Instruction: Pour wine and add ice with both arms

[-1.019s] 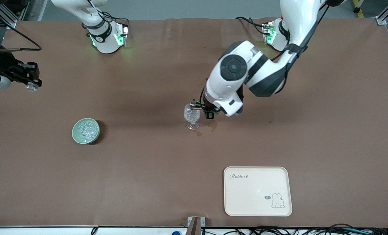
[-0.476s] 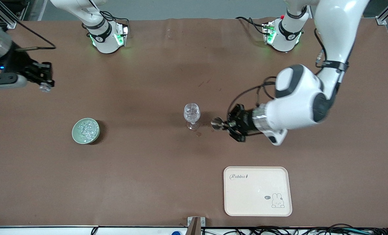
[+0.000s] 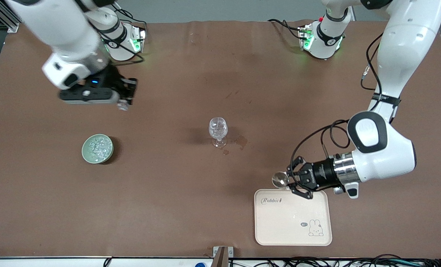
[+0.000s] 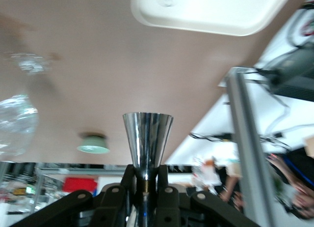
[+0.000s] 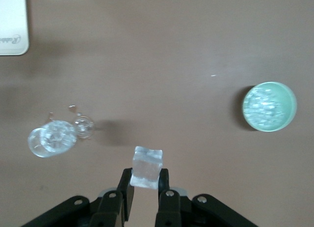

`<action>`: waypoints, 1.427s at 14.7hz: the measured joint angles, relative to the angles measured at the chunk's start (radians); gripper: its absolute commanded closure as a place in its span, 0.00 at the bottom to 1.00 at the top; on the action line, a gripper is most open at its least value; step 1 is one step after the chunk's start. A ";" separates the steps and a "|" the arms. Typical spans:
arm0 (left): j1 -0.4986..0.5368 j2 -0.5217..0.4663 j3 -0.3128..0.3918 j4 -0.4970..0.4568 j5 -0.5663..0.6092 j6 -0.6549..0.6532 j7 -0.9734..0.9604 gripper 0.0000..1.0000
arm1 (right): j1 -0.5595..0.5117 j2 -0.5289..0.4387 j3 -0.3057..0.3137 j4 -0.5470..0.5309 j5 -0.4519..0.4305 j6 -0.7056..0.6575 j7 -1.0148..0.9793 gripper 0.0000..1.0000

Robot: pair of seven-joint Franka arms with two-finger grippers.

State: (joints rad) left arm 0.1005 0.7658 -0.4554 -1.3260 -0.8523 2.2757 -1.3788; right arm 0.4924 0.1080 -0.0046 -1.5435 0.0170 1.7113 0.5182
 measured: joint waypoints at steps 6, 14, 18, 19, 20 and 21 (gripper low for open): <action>0.010 0.223 0.001 0.125 -0.121 0.135 0.251 0.99 | 0.167 0.222 -0.001 0.086 -0.001 0.127 0.212 1.00; 0.040 0.338 0.002 0.179 -0.207 0.154 0.317 0.99 | 0.244 0.445 -0.003 0.237 -0.001 0.208 0.288 1.00; 0.073 0.379 0.002 0.179 -0.269 0.153 0.324 0.96 | 0.269 0.474 -0.003 0.243 -0.001 0.215 0.297 1.00; 0.073 0.383 0.002 0.178 -0.293 0.153 0.326 0.96 | 0.275 0.477 -0.003 0.243 -0.001 0.215 0.297 1.00; 0.073 0.386 0.002 0.178 -0.307 0.153 0.326 0.95 | 0.282 0.478 -0.003 0.243 -0.001 0.215 0.297 1.00; 0.073 0.388 0.002 0.176 -0.311 0.153 0.326 0.95 | 0.287 0.479 -0.003 0.243 -0.001 0.215 0.297 1.00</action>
State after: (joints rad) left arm 0.1738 1.1541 -0.4530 -1.1495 -1.1636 2.4285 -1.0527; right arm 0.7791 0.5872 -0.0075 -1.3004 0.0156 1.9261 0.8153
